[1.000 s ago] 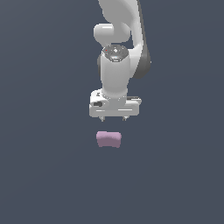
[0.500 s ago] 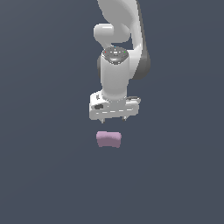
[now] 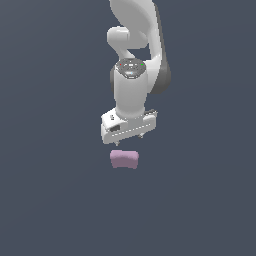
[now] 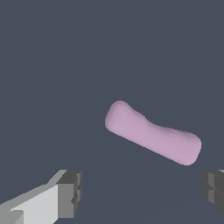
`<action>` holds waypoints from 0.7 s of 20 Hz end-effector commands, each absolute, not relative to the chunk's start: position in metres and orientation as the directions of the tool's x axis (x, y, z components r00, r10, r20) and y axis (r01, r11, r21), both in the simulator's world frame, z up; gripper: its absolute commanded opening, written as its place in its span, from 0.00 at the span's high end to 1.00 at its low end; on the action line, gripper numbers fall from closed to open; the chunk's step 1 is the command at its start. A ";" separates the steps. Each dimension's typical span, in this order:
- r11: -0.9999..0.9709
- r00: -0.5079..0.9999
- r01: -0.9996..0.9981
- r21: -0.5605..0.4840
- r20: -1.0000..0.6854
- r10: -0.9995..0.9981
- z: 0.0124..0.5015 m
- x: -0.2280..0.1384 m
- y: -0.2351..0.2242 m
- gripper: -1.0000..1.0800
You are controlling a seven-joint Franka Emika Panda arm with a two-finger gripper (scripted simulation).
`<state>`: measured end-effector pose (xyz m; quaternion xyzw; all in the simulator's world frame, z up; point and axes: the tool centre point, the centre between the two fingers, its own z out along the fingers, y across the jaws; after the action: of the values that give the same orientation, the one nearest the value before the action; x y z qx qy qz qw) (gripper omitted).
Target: Pick up the object and move it to a goal position.
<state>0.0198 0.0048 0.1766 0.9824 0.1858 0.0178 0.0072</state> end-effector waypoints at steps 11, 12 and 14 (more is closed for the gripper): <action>-0.758 0.758 0.652 0.023 0.012 0.652 0.167 0.030 0.000 0.04; -0.740 0.740 0.672 0.022 0.010 0.672 0.166 0.030 0.000 0.04; -0.703 0.703 0.710 0.021 0.008 0.711 0.165 0.032 -0.001 0.04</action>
<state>0.0308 -0.0006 0.1657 0.9307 0.3657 0.0086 0.0085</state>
